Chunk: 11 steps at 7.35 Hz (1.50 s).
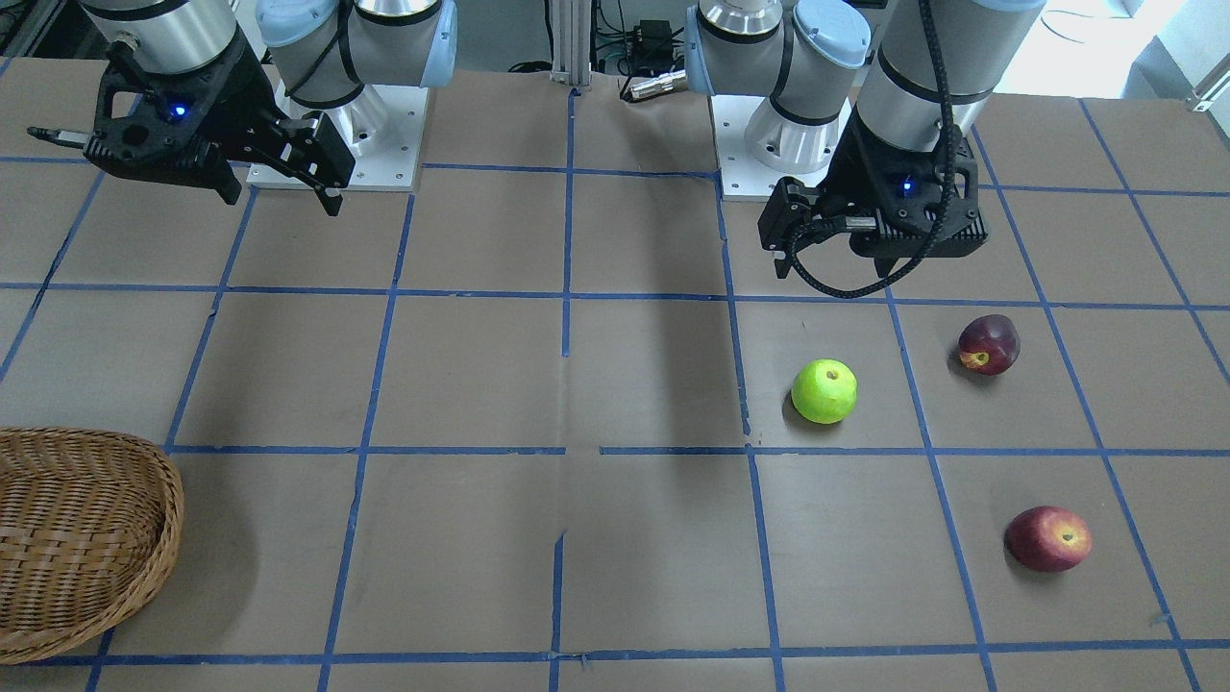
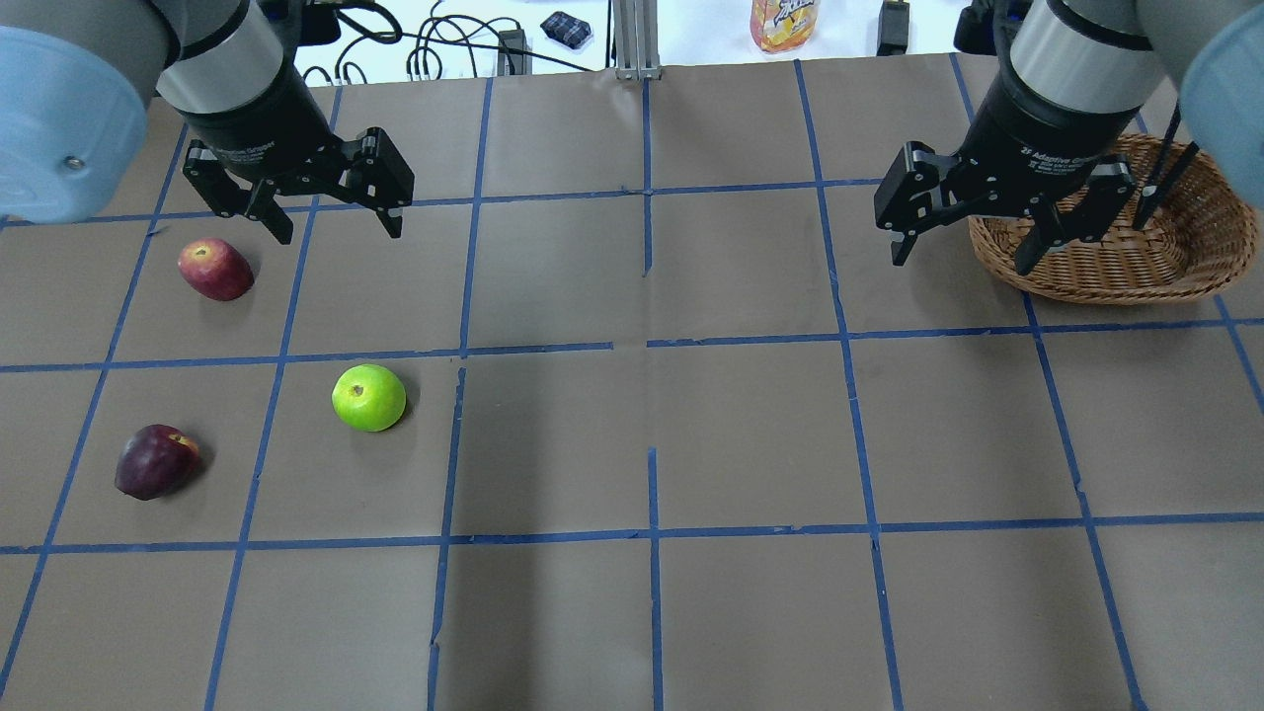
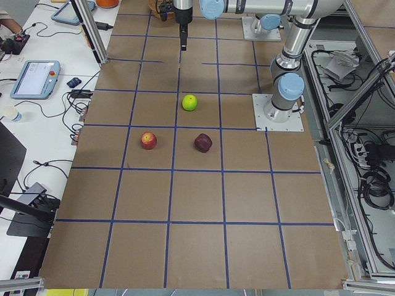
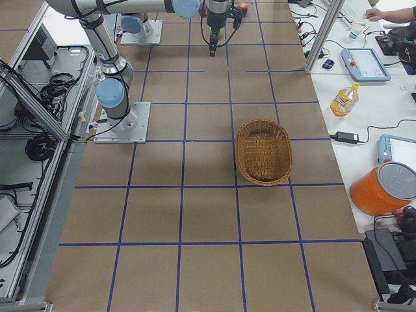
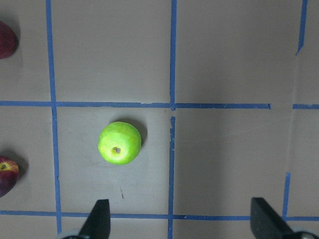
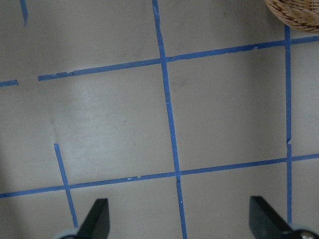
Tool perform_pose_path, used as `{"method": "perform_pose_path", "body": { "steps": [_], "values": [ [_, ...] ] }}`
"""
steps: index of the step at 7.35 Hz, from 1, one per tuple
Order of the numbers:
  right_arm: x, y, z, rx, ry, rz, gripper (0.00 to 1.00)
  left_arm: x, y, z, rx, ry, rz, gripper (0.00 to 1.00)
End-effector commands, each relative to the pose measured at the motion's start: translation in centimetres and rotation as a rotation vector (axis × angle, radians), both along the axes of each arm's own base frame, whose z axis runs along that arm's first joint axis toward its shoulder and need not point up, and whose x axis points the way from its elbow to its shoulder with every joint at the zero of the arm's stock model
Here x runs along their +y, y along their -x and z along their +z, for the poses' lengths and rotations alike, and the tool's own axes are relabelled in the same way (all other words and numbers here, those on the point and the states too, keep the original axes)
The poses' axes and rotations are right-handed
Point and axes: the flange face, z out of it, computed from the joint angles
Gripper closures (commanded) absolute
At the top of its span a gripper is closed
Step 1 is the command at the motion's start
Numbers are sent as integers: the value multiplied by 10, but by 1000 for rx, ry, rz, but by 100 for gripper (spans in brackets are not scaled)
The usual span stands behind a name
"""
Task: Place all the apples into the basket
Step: 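Reach the left gripper down over the green apple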
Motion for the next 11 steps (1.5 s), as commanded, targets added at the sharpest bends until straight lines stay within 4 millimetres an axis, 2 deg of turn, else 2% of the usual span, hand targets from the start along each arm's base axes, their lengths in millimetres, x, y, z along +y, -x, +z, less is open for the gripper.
{"method": "perform_pose_path", "body": {
  "steps": [1, 2, 3, 4, 5, 6, 7, 8, 9, 11],
  "values": [
    [0, 0, 0, 1, 0, 0, 0, -2, 1, -2, 1, -2, -3, 0],
    [0, 0, 0, -1, 0, 0, 0, -9, -1, -3, 1, 0, -2, 0],
    [0, 0, 0, 1, 0, 2, 0, -13, -10, -8, -1, -11, 6, 0],
    [0, 0, 0, 1, 0, 0, 0, -15, -24, -23, -6, -37, 14, 0],
    [0, 0, -1, 1, -2, 0, 0, -24, -38, -61, -1, -85, -47, 0],
    [0, 0, -2, 1, -5, 0, 0, -29, -51, -100, -3, -54, -139, 0],
    [0, 0, -2, -1, -5, 0, 0, -23, -68, -135, -5, -49, -140, 0],
    [1, 0, -3, -1, -6, 0, 0, -14, -91, -184, 11, -93, -114, 0],
    [1, 0, -3, -1, -6, 0, 0, -6, -95, -217, 20, -121, -112, 0],
    [0, -1, -4, -1, -8, 0, 0, -8, -98, -240, 23, -152, -113, 0]
  ]
}}
